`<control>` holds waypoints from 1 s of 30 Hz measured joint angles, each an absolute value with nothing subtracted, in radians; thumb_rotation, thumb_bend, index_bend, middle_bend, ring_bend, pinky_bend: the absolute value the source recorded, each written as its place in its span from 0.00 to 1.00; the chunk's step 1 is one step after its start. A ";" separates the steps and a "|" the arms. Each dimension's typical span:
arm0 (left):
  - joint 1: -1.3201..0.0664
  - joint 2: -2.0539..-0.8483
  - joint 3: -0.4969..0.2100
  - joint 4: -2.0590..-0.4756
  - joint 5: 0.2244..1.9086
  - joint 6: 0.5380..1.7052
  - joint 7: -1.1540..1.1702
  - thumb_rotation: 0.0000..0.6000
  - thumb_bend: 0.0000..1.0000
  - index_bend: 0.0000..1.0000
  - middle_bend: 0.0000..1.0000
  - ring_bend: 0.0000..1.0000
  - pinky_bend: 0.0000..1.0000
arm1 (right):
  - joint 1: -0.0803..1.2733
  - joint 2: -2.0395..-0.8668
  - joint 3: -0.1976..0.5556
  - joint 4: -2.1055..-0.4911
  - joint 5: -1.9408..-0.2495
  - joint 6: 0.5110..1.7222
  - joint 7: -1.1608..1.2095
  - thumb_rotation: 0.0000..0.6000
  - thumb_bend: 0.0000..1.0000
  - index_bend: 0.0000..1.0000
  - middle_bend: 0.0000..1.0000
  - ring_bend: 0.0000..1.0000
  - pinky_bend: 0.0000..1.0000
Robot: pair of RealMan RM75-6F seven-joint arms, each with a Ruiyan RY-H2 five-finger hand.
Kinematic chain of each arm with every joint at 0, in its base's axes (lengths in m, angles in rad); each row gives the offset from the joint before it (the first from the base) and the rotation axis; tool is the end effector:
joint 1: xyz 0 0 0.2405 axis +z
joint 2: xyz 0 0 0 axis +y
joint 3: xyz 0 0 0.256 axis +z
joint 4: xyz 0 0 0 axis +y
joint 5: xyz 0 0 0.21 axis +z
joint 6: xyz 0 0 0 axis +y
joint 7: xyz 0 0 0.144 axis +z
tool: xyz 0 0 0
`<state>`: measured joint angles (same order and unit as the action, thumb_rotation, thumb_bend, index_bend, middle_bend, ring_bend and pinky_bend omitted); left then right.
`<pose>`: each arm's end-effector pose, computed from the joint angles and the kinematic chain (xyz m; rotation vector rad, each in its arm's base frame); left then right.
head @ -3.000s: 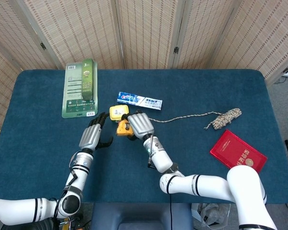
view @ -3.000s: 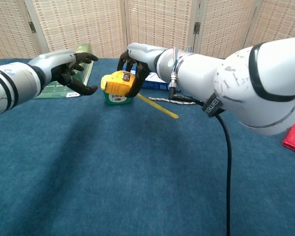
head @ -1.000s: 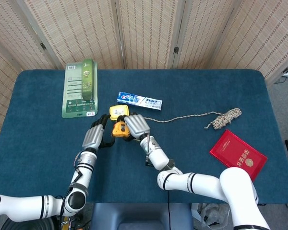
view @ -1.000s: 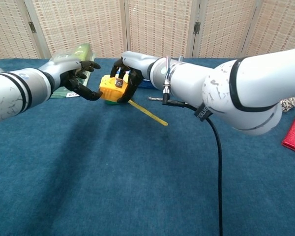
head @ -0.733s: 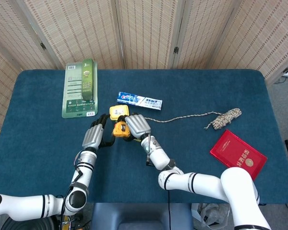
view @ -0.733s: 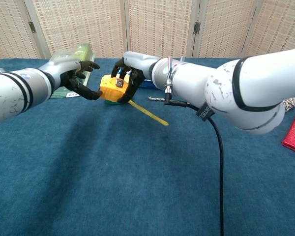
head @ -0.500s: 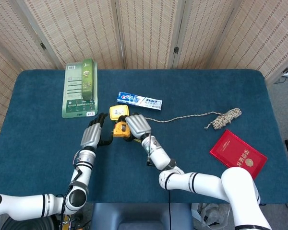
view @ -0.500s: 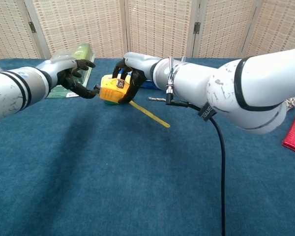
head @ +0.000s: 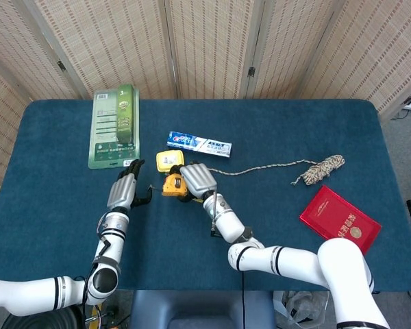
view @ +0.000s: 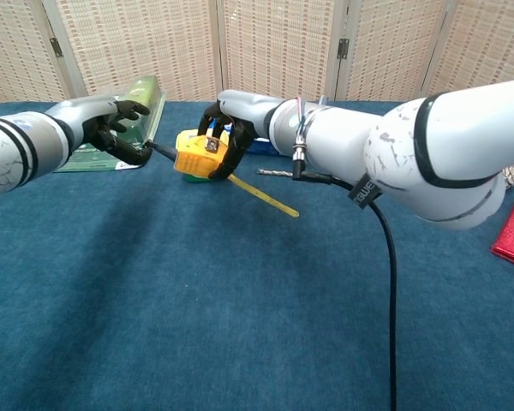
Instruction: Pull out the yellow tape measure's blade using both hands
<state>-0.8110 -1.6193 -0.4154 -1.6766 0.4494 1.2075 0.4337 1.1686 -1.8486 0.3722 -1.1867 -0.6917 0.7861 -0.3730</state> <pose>-0.1140 0.3574 -0.0019 -1.2702 -1.5157 -0.9825 -0.0017 -0.3999 -0.0915 1.8838 -1.1941 1.0489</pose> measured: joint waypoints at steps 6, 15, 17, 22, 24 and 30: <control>-0.809 -1.616 -0.421 -1.681 0.440 1.201 0.424 1.00 0.58 0.47 0.00 0.00 0.00 | 1.171 -1.845 0.371 -1.190 -0.685 0.788 -0.380 1.00 0.27 0.55 0.48 0.38 0.18; -0.806 -1.615 -0.430 -1.668 0.436 1.193 0.402 1.00 0.58 0.69 0.12 0.00 0.00 | 1.173 -1.837 0.365 -1.192 -0.668 0.789 -0.394 1.00 0.27 0.55 0.48 0.38 0.18; -0.803 -1.617 -0.431 -1.660 0.442 1.197 0.394 1.00 0.58 0.70 0.13 0.00 0.00 | 1.173 -1.836 0.364 -1.192 -0.666 0.788 -0.396 1.00 0.27 0.55 0.48 0.38 0.18; -0.797 -1.607 -0.432 -1.650 0.436 1.187 0.387 1.00 0.58 0.71 0.13 0.00 0.00 | 1.171 -1.828 0.359 -1.197 -0.664 0.789 -0.399 1.00 0.27 0.55 0.48 0.38 0.18; -0.794 -1.601 -0.432 -1.647 0.435 1.181 0.385 1.00 0.58 0.71 0.13 0.00 0.00 | 1.169 -1.822 0.357 -1.203 -0.665 0.790 -0.400 1.00 0.27 0.55 0.48 0.38 0.18; -0.776 -1.574 -0.434 -1.635 0.430 1.157 0.361 1.00 0.58 0.71 0.13 0.00 0.00 | 1.153 -1.781 0.344 -1.243 -0.662 0.798 -0.413 1.00 0.27 0.55 0.48 0.38 0.18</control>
<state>-0.7761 -1.5736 -0.4339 -1.6351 0.4301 1.1567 0.3610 1.1532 -1.7812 0.3438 -1.2435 -0.6618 0.7979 -0.4126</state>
